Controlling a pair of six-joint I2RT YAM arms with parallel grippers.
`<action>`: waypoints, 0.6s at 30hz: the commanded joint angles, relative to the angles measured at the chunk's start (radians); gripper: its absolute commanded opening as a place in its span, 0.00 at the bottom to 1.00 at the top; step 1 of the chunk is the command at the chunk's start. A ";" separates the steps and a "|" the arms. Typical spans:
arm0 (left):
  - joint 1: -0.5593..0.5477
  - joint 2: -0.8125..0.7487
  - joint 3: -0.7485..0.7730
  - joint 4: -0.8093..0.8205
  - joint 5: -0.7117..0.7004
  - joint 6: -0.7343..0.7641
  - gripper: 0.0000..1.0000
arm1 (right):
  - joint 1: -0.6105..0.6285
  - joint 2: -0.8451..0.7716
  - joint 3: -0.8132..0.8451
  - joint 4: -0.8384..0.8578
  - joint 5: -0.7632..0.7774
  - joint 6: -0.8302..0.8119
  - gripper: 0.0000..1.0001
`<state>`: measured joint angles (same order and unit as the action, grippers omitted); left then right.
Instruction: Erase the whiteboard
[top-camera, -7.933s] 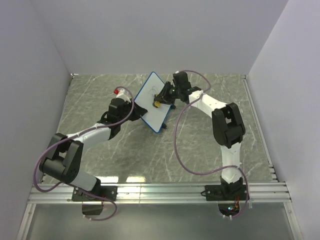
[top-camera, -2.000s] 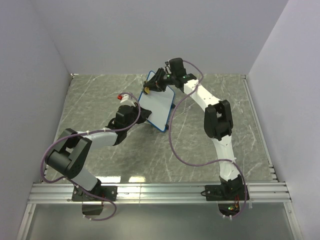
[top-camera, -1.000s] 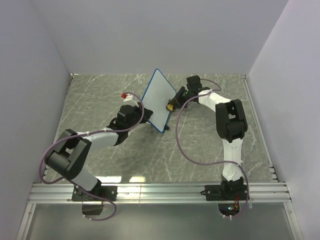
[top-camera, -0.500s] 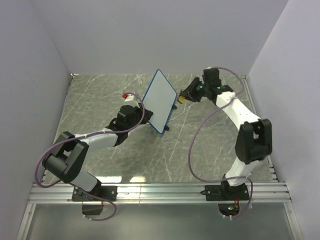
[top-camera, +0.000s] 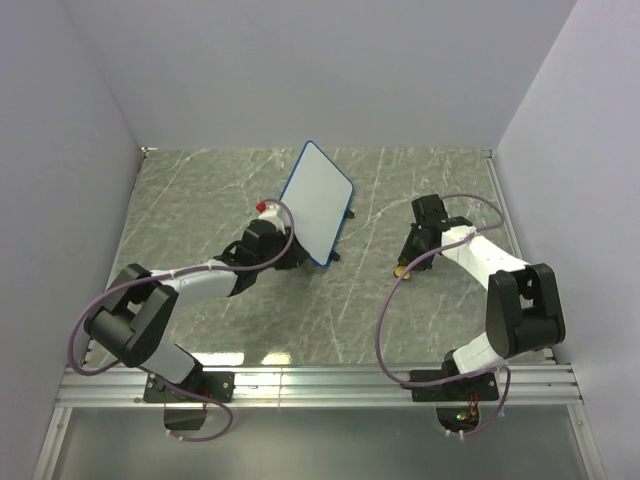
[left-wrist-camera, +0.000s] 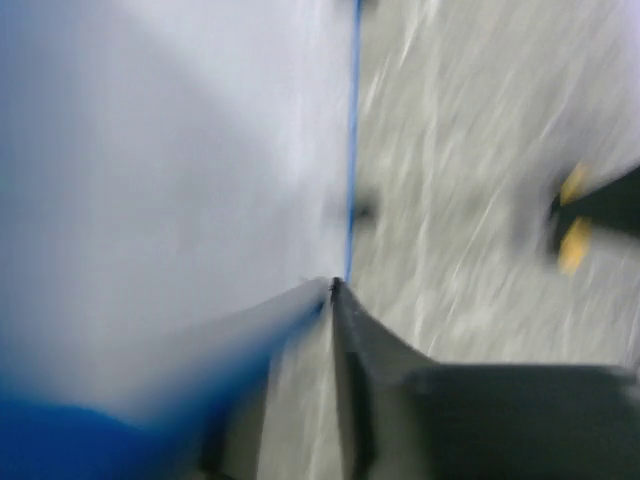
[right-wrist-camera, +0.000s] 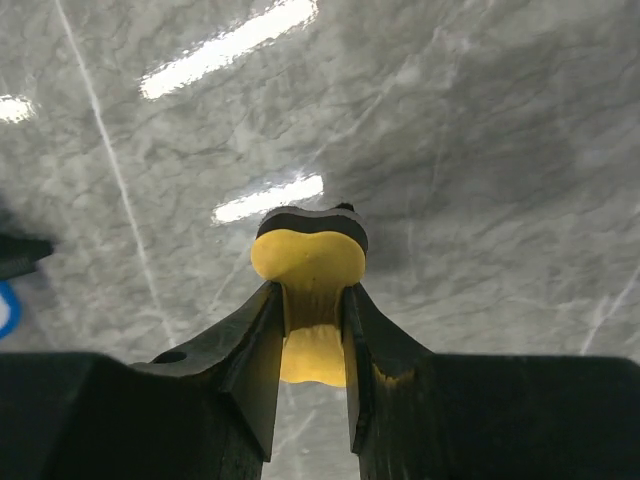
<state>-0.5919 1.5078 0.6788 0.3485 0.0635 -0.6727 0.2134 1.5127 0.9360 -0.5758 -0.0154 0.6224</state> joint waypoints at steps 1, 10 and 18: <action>-0.045 0.037 -0.047 -0.345 0.136 0.041 0.40 | 0.004 -0.043 -0.011 0.017 0.074 -0.059 0.15; -0.046 -0.032 -0.012 -0.427 0.098 0.033 0.56 | 0.006 -0.101 -0.055 0.047 0.072 -0.090 0.59; -0.049 -0.147 0.024 -0.542 0.052 0.010 0.96 | 0.006 -0.169 -0.032 0.041 0.019 -0.086 0.84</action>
<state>-0.6399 1.4212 0.6586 -0.1028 0.1478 -0.6540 0.2134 1.3922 0.8787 -0.5526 0.0139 0.5442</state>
